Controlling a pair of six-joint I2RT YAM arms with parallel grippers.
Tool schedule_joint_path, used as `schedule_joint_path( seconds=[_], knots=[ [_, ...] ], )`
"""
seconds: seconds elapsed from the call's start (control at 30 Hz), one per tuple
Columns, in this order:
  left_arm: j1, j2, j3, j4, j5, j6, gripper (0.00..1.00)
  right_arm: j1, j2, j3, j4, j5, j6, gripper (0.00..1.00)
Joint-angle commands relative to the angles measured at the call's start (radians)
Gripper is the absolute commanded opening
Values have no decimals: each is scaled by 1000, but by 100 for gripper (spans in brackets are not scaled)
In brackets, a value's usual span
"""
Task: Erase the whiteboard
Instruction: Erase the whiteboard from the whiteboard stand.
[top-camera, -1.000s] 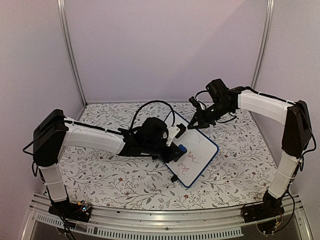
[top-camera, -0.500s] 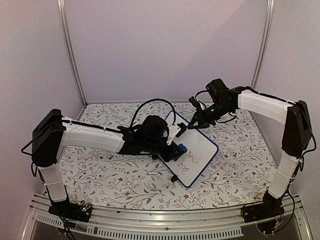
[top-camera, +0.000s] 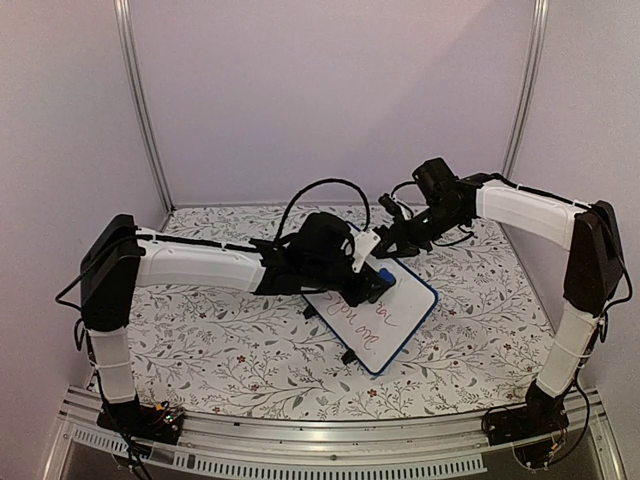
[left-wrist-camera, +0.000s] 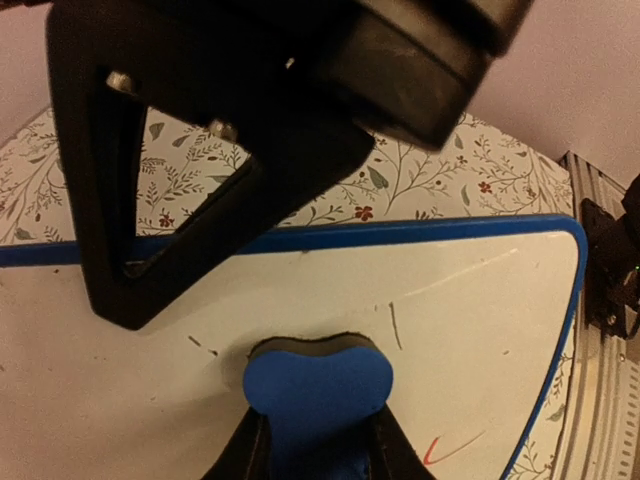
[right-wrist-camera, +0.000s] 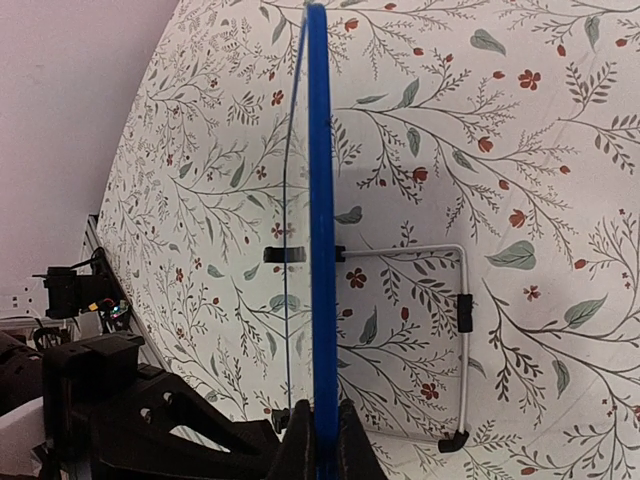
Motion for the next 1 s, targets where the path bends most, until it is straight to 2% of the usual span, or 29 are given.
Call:
schedule_joint_path(
  seconds=[0.0, 0.57, 0.97],
  knots=[
    [-8, 35, -56, -19, 41, -21, 0, 27, 20, -46, -78, 53, -11, 0],
    [-28, -45, -302, 47, 45, -109, 0, 28, 22, -44, -80, 53, -12, 0],
    [-2, -85, -145, 18, -30, -16, 0, 28, 21, -46, -81, 55, -12, 0]
  ],
)
